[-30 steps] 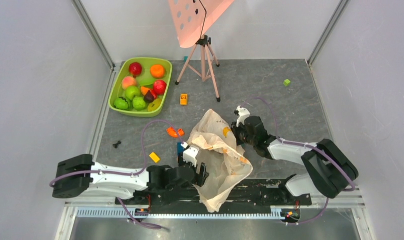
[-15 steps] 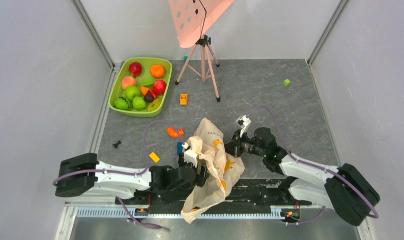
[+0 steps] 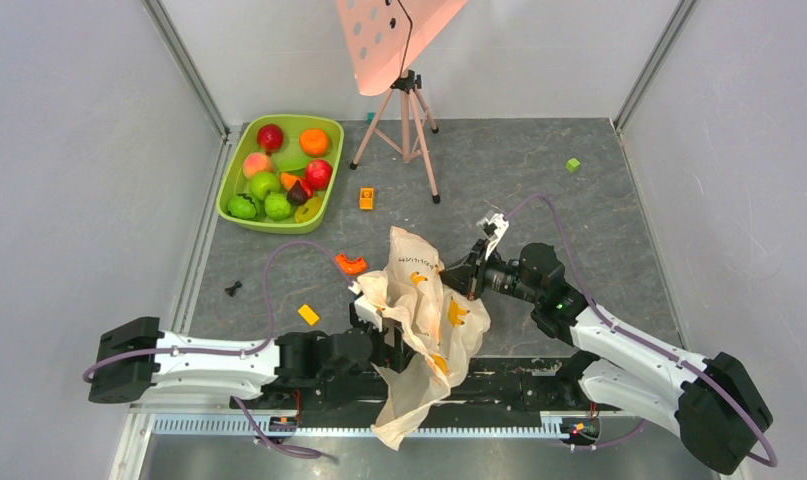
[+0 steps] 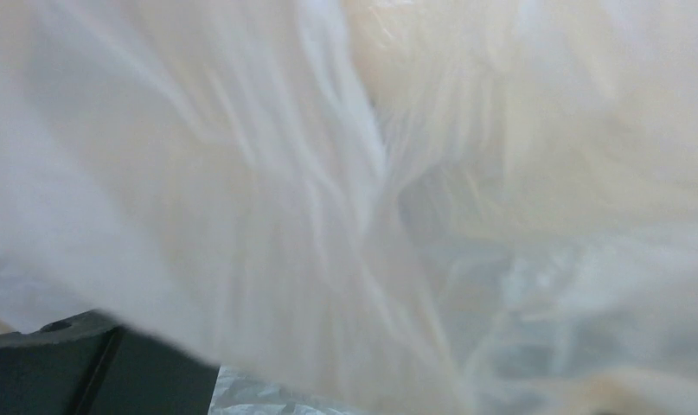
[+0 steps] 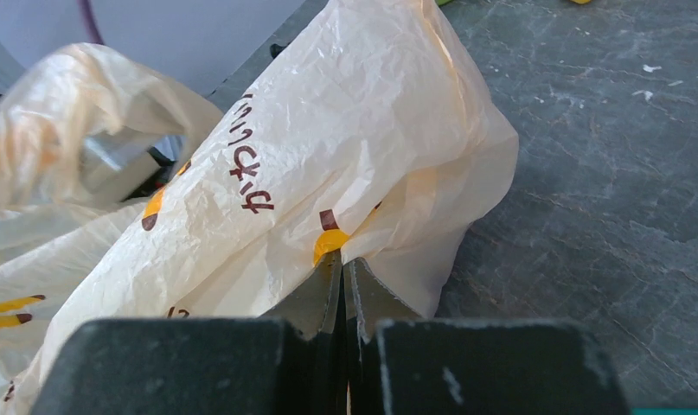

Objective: Take the fake fruits out of the plastic bag
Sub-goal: Adjust the plastic bag at the center of the board.

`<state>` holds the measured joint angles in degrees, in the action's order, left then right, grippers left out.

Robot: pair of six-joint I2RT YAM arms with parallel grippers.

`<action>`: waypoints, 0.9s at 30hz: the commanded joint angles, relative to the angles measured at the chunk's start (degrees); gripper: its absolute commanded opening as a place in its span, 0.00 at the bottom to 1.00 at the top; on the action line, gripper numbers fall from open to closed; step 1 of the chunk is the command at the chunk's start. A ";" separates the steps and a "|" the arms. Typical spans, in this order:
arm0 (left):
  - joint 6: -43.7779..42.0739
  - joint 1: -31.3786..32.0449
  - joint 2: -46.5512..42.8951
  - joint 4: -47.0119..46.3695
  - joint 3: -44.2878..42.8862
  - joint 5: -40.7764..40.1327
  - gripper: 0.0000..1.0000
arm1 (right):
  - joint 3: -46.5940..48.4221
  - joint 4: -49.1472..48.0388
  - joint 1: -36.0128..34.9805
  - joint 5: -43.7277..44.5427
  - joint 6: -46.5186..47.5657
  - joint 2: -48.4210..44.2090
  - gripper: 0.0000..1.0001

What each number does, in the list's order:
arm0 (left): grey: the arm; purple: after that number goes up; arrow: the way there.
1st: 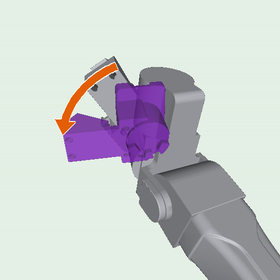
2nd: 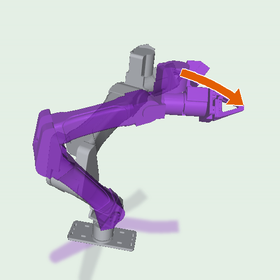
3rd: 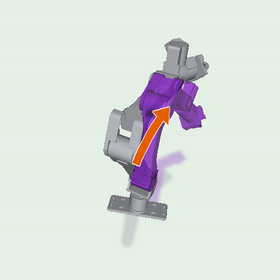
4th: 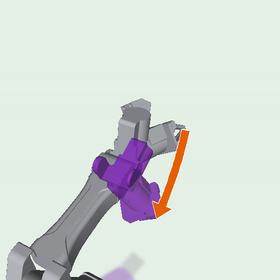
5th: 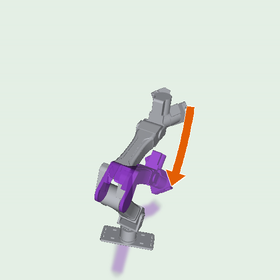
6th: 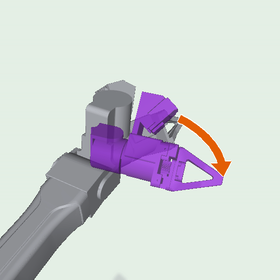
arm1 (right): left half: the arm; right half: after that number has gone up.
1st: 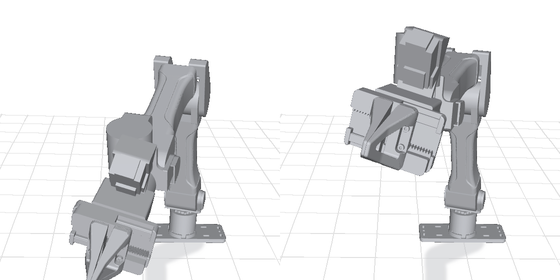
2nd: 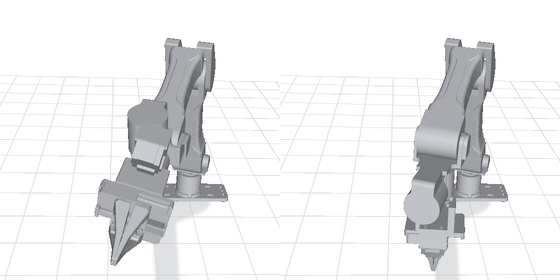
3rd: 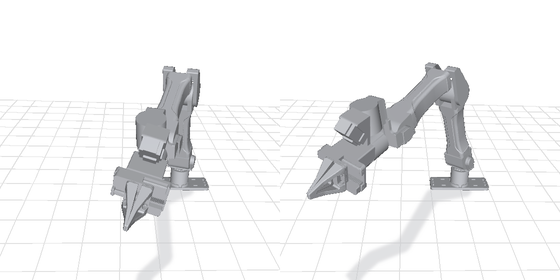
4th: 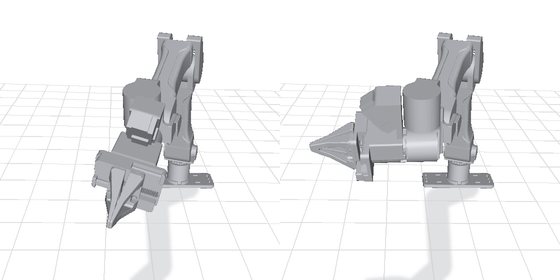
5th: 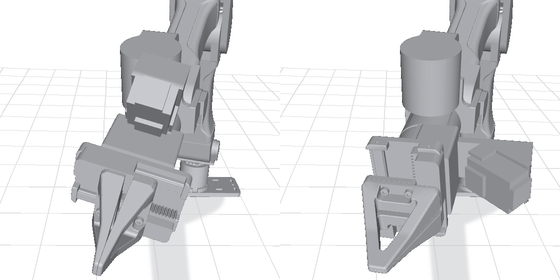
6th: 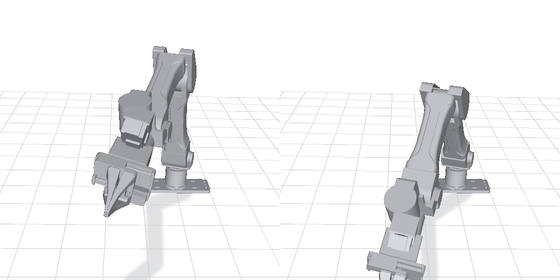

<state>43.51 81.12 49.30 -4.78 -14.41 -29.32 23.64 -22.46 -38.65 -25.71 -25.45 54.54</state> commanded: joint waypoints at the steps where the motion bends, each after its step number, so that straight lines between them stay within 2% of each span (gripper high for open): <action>1: 1.93 0.32 -4.95 2.63 0.15 -1.49 1.00 | 0.33 2.91 -0.11 4.53 3.06 -1.41 0.00; 7: 2.53 0.30 -5.41 9.74 -2.84 -4.13 1.00 | -2.54 8.21 -0.17 12.32 6.63 -1.75 0.00; 12: 4.04 0.28 -4.88 11.89 -4.69 -6.49 1.00 | -4.51 8.65 -0.16 13.64 7.16 -2.27 0.02; 13: 4.09 0.27 -4.93 11.85 -4.91 -6.73 1.00 | -4.56 9.19 -0.18 14.08 7.25 -2.32 0.09; 14: 4.02 0.33 -4.76 11.75 -5.18 -7.01 1.00 | -4.40 9.93 -0.12 15.05 7.42 -2.55 0.22; 16: 3.42 0.34 -4.04 11.66 -5.65 -7.44 0.99 | -3.22 12.80 -0.12 18.14 8.03 -3.62 0.41; 18: 2.93 0.34 -3.22 11.63 -6.21 -7.44 0.98 | -0.98 16.80 -0.14 22.21 9.12 -5.57 0.52; 20: 2.65 0.28 -2.59 11.23 -6.33 -7.01 0.97 | 2.33 21.72 -0.15 26.97 10.26 -7.79 0.57; 24: 2.20 0.31 -1.59 10.16 -5.94 -6.53 0.91 | 10.57 30.44 -0.18 33.81 11.35 -12.30 0.58; 27: 2.28 0.35 -1.41 9.47 -5.30 -6.54 0.87 | 16.35 32.08 -0.19 26.17 11.85 -14.54 0.44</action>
<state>44.49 81.12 47.62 7.16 -18.72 -34.02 31.38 5.78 -38.74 2.24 -15.33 43.31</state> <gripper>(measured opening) 0.891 0.497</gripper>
